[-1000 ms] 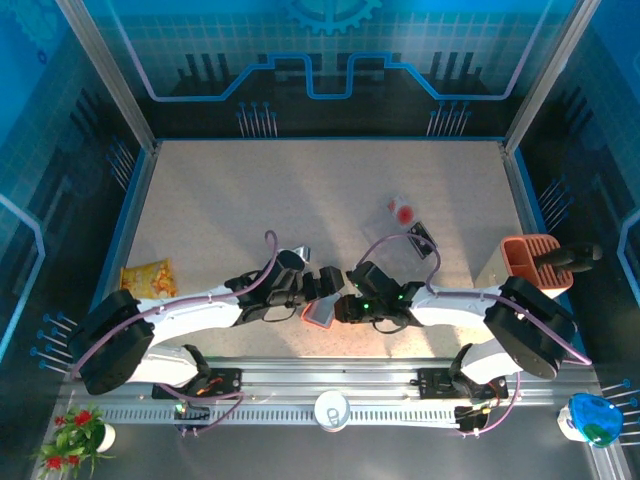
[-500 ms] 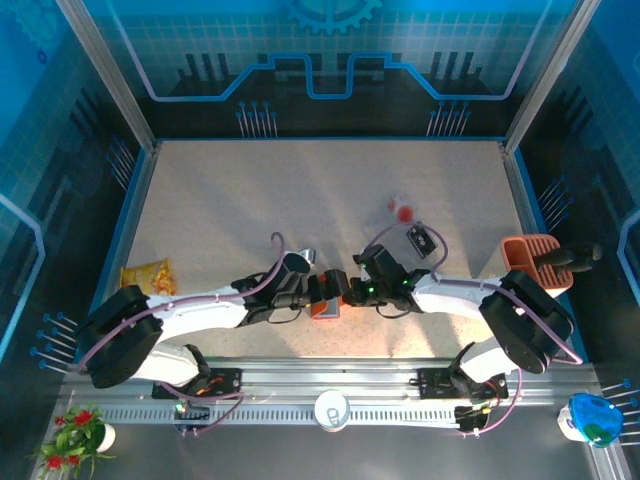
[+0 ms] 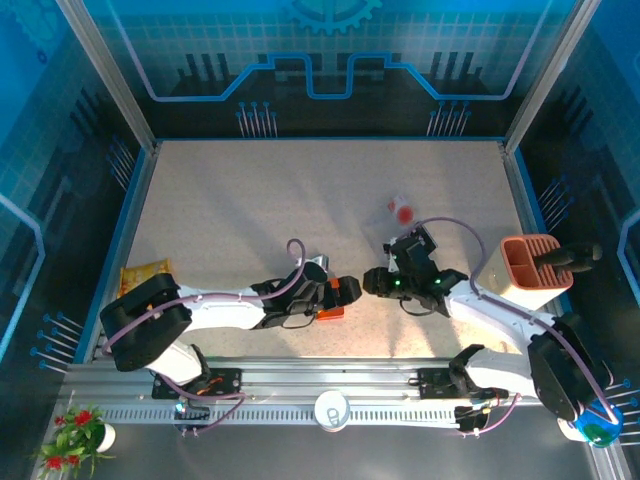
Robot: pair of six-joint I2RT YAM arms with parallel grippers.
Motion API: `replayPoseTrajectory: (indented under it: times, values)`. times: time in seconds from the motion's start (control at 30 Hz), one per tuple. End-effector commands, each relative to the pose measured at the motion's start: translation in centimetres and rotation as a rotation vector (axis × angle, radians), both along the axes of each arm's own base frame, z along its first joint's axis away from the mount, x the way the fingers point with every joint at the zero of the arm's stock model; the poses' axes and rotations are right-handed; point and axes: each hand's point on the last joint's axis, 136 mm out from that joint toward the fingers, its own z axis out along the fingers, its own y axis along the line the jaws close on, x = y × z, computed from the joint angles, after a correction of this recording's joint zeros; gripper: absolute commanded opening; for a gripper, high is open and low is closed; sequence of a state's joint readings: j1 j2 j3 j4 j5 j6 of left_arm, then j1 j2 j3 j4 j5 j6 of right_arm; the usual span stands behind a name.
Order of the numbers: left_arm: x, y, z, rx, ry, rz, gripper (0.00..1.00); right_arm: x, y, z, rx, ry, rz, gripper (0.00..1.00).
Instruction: Put the credit cards into the card holder
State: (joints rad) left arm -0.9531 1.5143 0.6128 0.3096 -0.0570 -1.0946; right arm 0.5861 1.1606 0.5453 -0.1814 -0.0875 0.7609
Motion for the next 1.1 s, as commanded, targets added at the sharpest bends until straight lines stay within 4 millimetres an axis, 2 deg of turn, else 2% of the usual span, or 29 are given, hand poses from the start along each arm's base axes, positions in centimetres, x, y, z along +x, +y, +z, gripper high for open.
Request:
replayPoseTrajectory:
  times: [0.0, 0.13, 0.27, 0.4, 0.47, 0.63, 0.73, 0.83, 0.93, 1.07]
  values:
    - [-0.1, 0.8, 1.3, 0.025, -0.029, 0.011, 0.99, -1.0, 0.0, 0.5, 0.015, 0.006, 0.03, 0.36]
    - [1.2, 0.9, 5.1, 0.01, -0.093, -0.003, 0.99, -1.9, 1.4, 1.7, 0.036, -0.021, 0.072, 0.3]
    - [2.8, 2.5, 7.9, -0.022, -0.124, 0.017, 0.99, -2.8, 3.9, 3.3, 0.035, -0.065, 0.125, 0.23]
    - [4.2, 5.9, 10.1, -0.016, -0.159, 0.092, 0.99, -3.9, 7.6, 5.0, 0.022, -0.11, 0.212, 0.2]
    - [4.6, 8.2, 10.4, 0.011, -0.156, 0.151, 0.99, -4.2, 9.4, 5.7, 0.01, -0.131, 0.251, 0.19]
    - [4.6, 13.0, 8.9, 0.123, -0.077, 0.244, 0.99, -4.5, 13.0, 5.1, -0.026, -0.12, 0.329, 0.17]
    - [4.1, 14.5, 7.0, 0.207, -0.009, 0.247, 0.99, -4.2, 13.6, 3.7, -0.06, -0.103, 0.334, 0.15]
    - [3.5, 14.9, 5.1, 0.275, 0.041, 0.212, 0.99, -3.7, 12.9, 2.2, -0.109, -0.086, 0.317, 0.13]
    - [3.1, 14.8, 3.6, 0.319, 0.076, 0.167, 0.99, -3.5, 11.4, 0.5, -0.146, -0.064, 0.286, 0.1]
    - [2.9, 14.0, 2.1, 0.343, 0.101, 0.09, 0.99, -3.4, 9.4, -1.6, -0.148, -0.027, 0.235, 0.09]
